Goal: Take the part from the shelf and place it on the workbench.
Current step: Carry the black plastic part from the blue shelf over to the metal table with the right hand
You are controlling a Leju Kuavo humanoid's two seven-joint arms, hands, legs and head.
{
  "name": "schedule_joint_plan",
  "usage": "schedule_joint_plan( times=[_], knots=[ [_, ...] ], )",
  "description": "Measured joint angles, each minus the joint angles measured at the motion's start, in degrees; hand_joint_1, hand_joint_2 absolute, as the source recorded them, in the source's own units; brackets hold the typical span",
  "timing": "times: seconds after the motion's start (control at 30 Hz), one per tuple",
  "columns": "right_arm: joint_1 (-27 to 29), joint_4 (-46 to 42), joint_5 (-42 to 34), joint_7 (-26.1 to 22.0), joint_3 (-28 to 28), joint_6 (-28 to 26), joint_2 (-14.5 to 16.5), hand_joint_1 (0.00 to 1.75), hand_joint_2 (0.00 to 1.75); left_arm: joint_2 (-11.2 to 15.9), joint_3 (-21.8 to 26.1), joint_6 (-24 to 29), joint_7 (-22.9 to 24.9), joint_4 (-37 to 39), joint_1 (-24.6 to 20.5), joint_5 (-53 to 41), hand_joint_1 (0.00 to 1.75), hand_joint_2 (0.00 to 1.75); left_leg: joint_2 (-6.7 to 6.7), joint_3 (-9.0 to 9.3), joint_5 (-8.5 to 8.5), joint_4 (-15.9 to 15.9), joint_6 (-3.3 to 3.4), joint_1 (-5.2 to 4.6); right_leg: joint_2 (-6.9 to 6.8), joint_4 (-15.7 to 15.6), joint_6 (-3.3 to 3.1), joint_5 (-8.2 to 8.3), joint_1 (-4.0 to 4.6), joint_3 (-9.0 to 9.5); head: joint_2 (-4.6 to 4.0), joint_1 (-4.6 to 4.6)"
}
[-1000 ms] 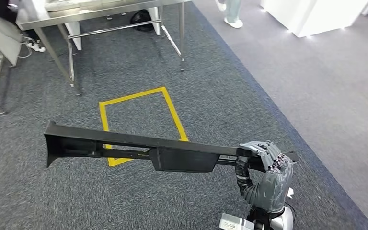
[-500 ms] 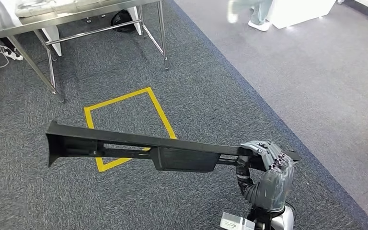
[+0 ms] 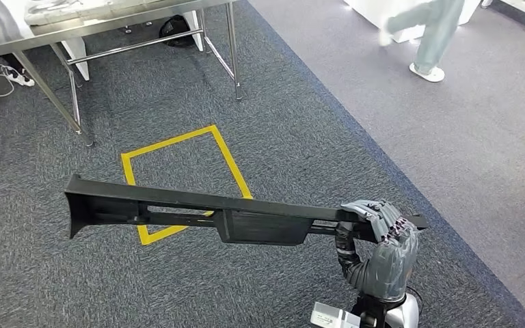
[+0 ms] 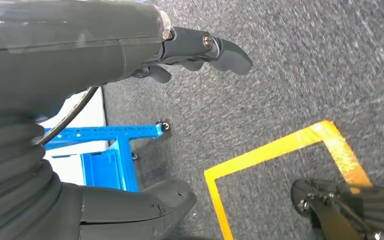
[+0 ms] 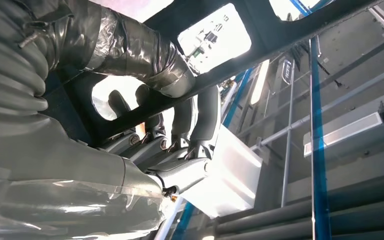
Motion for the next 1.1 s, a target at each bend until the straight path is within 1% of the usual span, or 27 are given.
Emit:
schedule_joint_plan(
  times=[0.03, 0.07, 0.1, 0.17, 0.2, 0.23, 0.27, 0.3, 0.33, 0.37, 0.4, 0.43, 0.47, 0.6, 0.63, 0.67, 0.73, 0.77, 0.8, 0.83, 0.87, 0.9, 0.93, 0.97, 1.0, 1.03, 1.1],
  knots=[
    [-0.01, -0.01, 0.19, 0.05, -0.02, 0.00, 0.05, 1.75, 1.75, -0.04, 0.00, 0.01, 0.02, 0.00, -0.02, -0.01, 0.00, 1.75, -0.09, 0.35, 0.45, -0.78, 0.45, 0.17, 0.05, 0.12, 0.24, -0.21, 0.01, 0.05, 0.00, 0.00],
    [-0.03, -0.01, 0.30, 0.07, -0.04, -0.01, 0.09, 1.75, 1.75, -0.10, 0.00, 0.02, 0.03, 0.00, -0.05, -0.02, 0.00, 1.75, -0.19, 0.76, 0.95, -1.61, 0.75, 0.38, 0.25, 1.16, 0.38, -1.06, 0.07, -0.34, 0.01, 0.01],
    [-0.03, -0.01, 0.34, 0.07, -0.07, -0.01, 0.09, 1.75, 1.75, -0.17, 0.00, 0.02, 0.03, 0.00, -0.07, -0.03, 0.00, 1.75, -0.33, 1.09, 1.35, -2.23, 0.94, 0.61, 0.51, 3.55, 0.52, -2.58, 0.05, -1.37, 0.01, 0.02],
    [0.05, 0.06, 0.36, 0.06, -0.11, -0.01, 0.09, 1.75, 1.75, -0.28, 0.00, 0.02, 0.04, 0.00, -0.04, -0.03, 0.00, 1.75, -0.71, 0.95, 1.48, -2.24, 1.03, 0.57, 0.91, 11.10, 0.99, -6.30, -0.25, -4.91, 0.01, 0.02],
    [0.11, 0.12, 0.37, 0.07, -0.14, 0.00, 0.08, 1.75, 1.75, -0.30, 0.00, 0.02, 0.05, 0.00, 0.01, -0.03, 0.00, 1.75, -1.01, 0.84, 1.42, -2.07, 0.94, 0.61, 0.97, 14.32, 1.28, -7.36, -0.49, -6.47, 0.01, 0.01],
    [0.15, 0.19, 0.40, 0.09, -0.17, 0.00, 0.08, 1.75, 1.75, -0.31, 0.00, 0.02, 0.07, 0.00, 0.04, -0.02, 0.00, 1.75, -1.42, 0.76, 1.29, -1.80, 0.76, 0.70, 1.00, 15.66, 1.60, -7.28, -0.79, -7.15, 0.00, 0.01],
    [0.16, 0.25, 0.44, 0.12, -0.19, 0.00, 0.08, 1.75, 1.75, -0.31, 0.00, 0.02, 0.07, 0.00, 0.07, -0.02, 0.00, 1.75, -1.90, 0.70, 1.09, -1.41, 0.46, 0.87, 1.00, 14.66, 1.92, -6.06, -1.12, -6.62, 0.01, 0.01],
    [0.16, 0.28, 0.49, 0.15, -0.20, 0.00, 0.08, 1.75, 1.75, -0.31, 0.00, 0.02, 0.08, 0.00, 0.06, -0.02, 0.00, 1.75, -2.44, 0.65, 0.78, -0.87, 0.04, 1.11, 1.11, 11.64, 2.27, -4.10, -1.49, -5.02, 0.01, 0.01],
    [0.14, 0.31, 0.55, 0.16, -0.21, 0.00, 0.08, 1.75, 1.75, -0.31, 0.00, 0.01, 0.08, 0.00, 0.05, -0.02, 0.00, 1.75, -2.98, 0.48, 0.35, -0.15, -0.49, 1.36, 1.67, 7.94, 2.62, -2.60, -1.86, -3.04, 0.01, 0.02],
    [0.11, 0.33, 0.60, 0.17, -0.21, 0.00, 0.08, 1.75, 1.75, -0.29, 0.00, 0.00, 0.08, 0.00, -0.01, -0.02, 0.00, 1.75, -3.48, 0.10, -0.12, 0.74, -1.09, 1.45, 2.28, 4.87, 2.64, -1.67, -1.94, -1.45, 0.01, 0.01],
    [0.09, 0.35, 0.63, 0.18, -0.21, 0.00, 0.08, 1.75, 1.75, -0.27, 0.00, 0.00, 0.08, 0.00, -0.05, -0.02, 0.00, 1.75, -3.88, -0.31, -0.49, 1.43, -1.62, 1.47, 2.74, 3.05, 2.39, -1.43, -1.96, -0.56, 0.01, 0.00],
    [0.07, 0.38, 0.66, 0.18, -0.21, 0.00, 0.08, 1.75, 1.75, -0.25, 0.00, 0.00, 0.08, 0.00, -0.08, -0.02, 0.00, 1.75, -4.14, -0.69, -0.73, 1.91, -2.00, 1.42, 3.10, 2.53, 2.05, -1.77, -1.89, -0.36, 0.01, -0.01],
    [0.08, 0.38, 0.68, 0.19, -0.21, 0.00, 0.08, 1.75, 1.75, -0.24, 0.00, 0.01, 0.08, 0.00, -0.11, -0.02, 0.00, 1.75, -4.30, -0.94, -0.82, 2.15, -2.21, 1.32, 3.00, 2.60, 1.63, -1.82, -1.74, -0.50, 0.01, -0.03],
    [0.09, 0.39, 0.69, 0.21, -0.21, 0.01, 0.08, 1.75, 1.75, -0.24, 0.00, 0.02, 0.08, 0.00, -0.05, -0.02, 0.00, 1.75, -4.40, -1.06, -0.75, 2.08, -2.43, 1.42, 2.80, 2.81, 1.25, -1.88, -1.65, -0.67, 0.00, -0.03],
    [0.08, 0.39, 0.70, 0.23, -0.22, 0.01, 0.08, 1.75, 1.75, -0.25, 0.00, 0.02, 0.08, 0.00, 0.03, -0.02, 0.00, 1.75, -4.48, -1.10, -0.69, 2.01, -2.64, 1.53, 2.70, 2.88, 0.96, -1.89, -1.54, -0.75, 0.00, -0.02],
    [0.03, 0.38, 0.70, 0.26, -0.22, 0.01, 0.10, 1.75, 1.75, -0.25, 0.00, 0.02, 0.08, 0.00, 0.10, -0.02, 0.00, 1.75, -4.42, -1.19, -0.93, 2.28, -2.91, 1.70, 2.44, 2.85, 0.40, -1.85, -1.45, -0.78, 0.00, -0.02],
    [-0.04, 0.37, 0.70, 0.29, -0.23, 0.02, 0.14, 1.75, 1.75, -0.28, 0.00, 0.03, 0.08, 0.00, 0.13, -0.04, 0.00, 1.75, -3.83, -4.96, -5.01, 10.22, -3.29, 1.89, 1.23, 2.72, -0.87, -1.82, -1.06, -0.83, 0.00, -0.03],
    [-0.06, 0.37, 0.70, 0.30, -0.23, 0.02, 0.16, 1.75, 1.75, -0.28, 0.00, 0.04, 0.08, 0.00, 0.12, -0.07, 0.00, 1.75, -3.46, -7.21, -7.12, 14.97, -3.32, 1.91, 0.56, 2.63, -1.34, -1.82, -0.83, -0.82, 0.00, -0.03],
    [-0.03, 0.37, 0.70, 0.30, -0.23, 0.02, 0.17, 1.75, 1.75, -0.29, 0.01, 0.06, 0.08, 0.00, 0.15, -0.10, 0.00, 1.75, -3.21, -9.19, -8.45, 18.85, -3.20, 1.86, -0.05, 2.65, -1.57, -1.89, -0.54, -0.81, 0.00, -0.03],
    [-0.04, 0.38, 0.70, 0.30, -0.23, 0.02, 0.17, 1.75, 1.75, -0.28, 0.01, 0.07, 0.09, 0.00, 0.24, -0.15, 0.00, 1.75, -3.10, -9.09, -7.48, 18.46, -3.01, 1.79, -0.43, 2.67, -1.62, -1.95, -0.36, -0.72, 0.00, -0.03],
    [-0.04, 0.38, 0.70, 0.30, -0.23, 0.01, 0.17, 1.75, 1.75, -0.27, 0.02, 0.08, 0.09, 0.00, 0.32, -0.21, 0.00, 1.75, -2.85, -7.90, -5.58, 15.86, -2.72, 1.67, -0.81, 2.70, -1.64, -2.03, -0.25, -0.57, 0.00, -0.03],
    [-0.05, 0.38, 0.70, 0.30, -0.23, 0.01, 0.17, 1.75, 1.75, -0.26, 0.02, 0.09, 0.10, 0.00, 0.35, -0.25, 0.00, 1.75, -2.11, -5.99, -3.40, 11.75, -2.34, 1.45, -1.19, 2.72, -1.61, -2.13, -0.18, -0.40, 0.00, -0.03],
    [-0.05, 0.38, 0.70, 0.30, -0.23, 0.00, 0.17, 1.75, 1.75, -0.24, 0.01, 0.10, 0.10, 0.00, 0.30, -0.28, 0.00, 1.75, -1.01, -4.26, -1.92, 7.92, -1.99, 1.04, -1.57, 2.76, -1.47, -2.24, -0.03, -0.28, 0.00, -0.03],
    [-0.05, 0.37, 0.70, 0.30, -0.23, 0.01, 0.17, 1.75, 1.75, -0.23, 0.01, 0.11, 0.10, 0.00, 0.20, -0.29, 0.00, 1.75, -0.18, -3.06, -1.00, 5.11, -1.68, 0.68, -1.91, 2.79, -1.25, -2.30, 0.07, -0.23, 0.01, -0.03],
    [-0.05, 0.37, 0.70, 0.30, -0.23, 0.00, 0.17, 1.75, 1.75, -0.23, 0.00, 0.11, 0.10, 0.00, 0.12, -0.30, 0.00, 1.75, 0.37, -2.58, -0.74, 3.63, -1.44, 0.35, -2.30, 2.77, -0.99, -2.32, 0.16, -0.20, 0.01, -0.03],
    [-0.06, 0.36, 0.71, 0.30, -0.23, 0.01, 0.17, 1.75, 1.75, -0.23, 0.00, 0.11, 0.10, 0.00, 0.08, -0.30, 0.00, 1.75, 0.31, -2.67, -0.85, 3.37, -1.27, 0.09, -2.68, 2.68, -0.67, -2.28, 0.25, -0.16, 0.01, -0.02],
    [-0.08, 0.36, 0.72, 0.30, -0.23, 0.01, 0.19, 1.75, 1.75, -0.27, 0.00, 0.12, 0.10, 0.00, 0.18, -0.31, 0.00, 1.75, -0.71, -2.68, -0.46, 2.99, -0.67, 0.16, -3.11, 2.55, 0.00, -2.40, 0.12, 0.10, 0.01, -0.02]
  ],
)
